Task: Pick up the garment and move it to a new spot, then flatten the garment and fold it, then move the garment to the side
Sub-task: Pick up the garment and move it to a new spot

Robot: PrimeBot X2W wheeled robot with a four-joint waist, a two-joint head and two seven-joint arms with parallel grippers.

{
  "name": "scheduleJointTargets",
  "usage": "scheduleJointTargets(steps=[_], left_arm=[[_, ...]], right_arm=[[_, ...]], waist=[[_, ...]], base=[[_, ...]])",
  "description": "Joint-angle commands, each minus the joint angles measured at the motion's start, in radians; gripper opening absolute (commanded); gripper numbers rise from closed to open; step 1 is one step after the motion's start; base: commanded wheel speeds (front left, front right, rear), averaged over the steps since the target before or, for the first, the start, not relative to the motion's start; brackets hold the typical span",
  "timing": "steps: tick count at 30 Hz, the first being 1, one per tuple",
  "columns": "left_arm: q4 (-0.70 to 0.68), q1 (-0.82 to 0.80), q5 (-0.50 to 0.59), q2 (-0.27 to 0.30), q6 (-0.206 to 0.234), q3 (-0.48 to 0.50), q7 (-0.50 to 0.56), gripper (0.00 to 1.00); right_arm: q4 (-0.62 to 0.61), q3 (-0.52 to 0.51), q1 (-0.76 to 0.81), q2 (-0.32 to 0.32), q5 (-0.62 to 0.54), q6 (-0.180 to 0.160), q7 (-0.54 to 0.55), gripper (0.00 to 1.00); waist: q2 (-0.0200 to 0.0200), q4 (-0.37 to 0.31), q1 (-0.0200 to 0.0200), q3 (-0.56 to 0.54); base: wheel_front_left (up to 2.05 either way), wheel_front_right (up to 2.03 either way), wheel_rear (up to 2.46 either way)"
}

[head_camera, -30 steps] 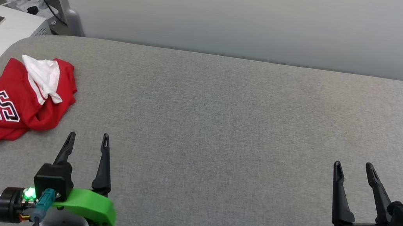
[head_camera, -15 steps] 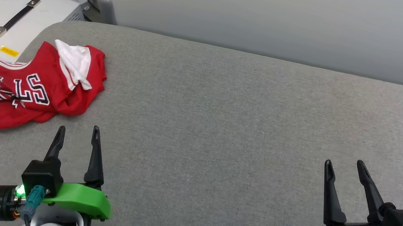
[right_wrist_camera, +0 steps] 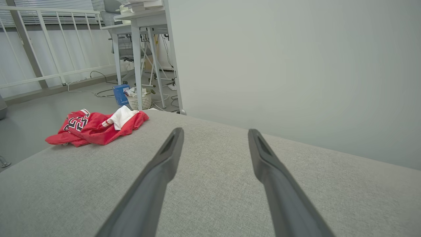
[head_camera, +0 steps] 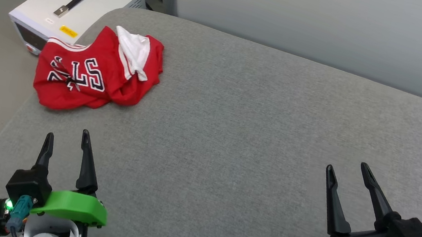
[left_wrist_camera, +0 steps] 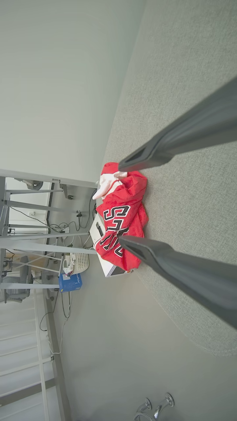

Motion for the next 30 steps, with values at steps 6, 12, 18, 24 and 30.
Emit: scheduleJointTargets(steps=[6, 12, 18, 24, 30], left_arm=[[0.012, -0.012, -0.033, -0.003, 0.013, 0.011, -0.02, 1.0], [0.02, -0.01, -0.055, -0.004, 0.016, 0.02, -0.032, 1.0], [0.028, -0.014, -0.062, -0.004, 0.012, 0.026, -0.034, 1.0], [0.033, -0.05, -0.067, -0.004, -0.03, 0.056, -0.034, 1.0], [0.056, -0.206, -0.029, 0.016, -0.145, 0.131, -0.034, 1.0]], right_arm=[[-0.014, 0.017, -0.011, -0.008, -0.001, -0.001, -0.023, 1.0], [-0.021, 0.028, -0.008, -0.014, 0.0, -0.001, -0.035, 1.0], [-0.022, 0.032, -0.008, -0.019, 0.0, -0.001, -0.037, 1.0], [-0.023, 0.041, -0.022, -0.028, 0.001, -0.001, -0.037, 1.0], [-0.034, 0.047, -0.055, -0.053, -0.001, -0.001, -0.037, 1.0]], waist=[[0.0, 0.107, 0.0, 0.016], [0.0, 0.157, 0.0, 0.023], [0.0, 0.178, 0.0, 0.029], [0.0, 0.171, 0.0, 0.045], [0.0, 0.137, 0.0, 0.098]], base=[[0.0, 0.0, 0.0], [0.0, 0.0, 0.0], [0.0, 0.0, 0.0], [0.0, 0.0, 0.0], [0.0, 0.0, 0.0]])
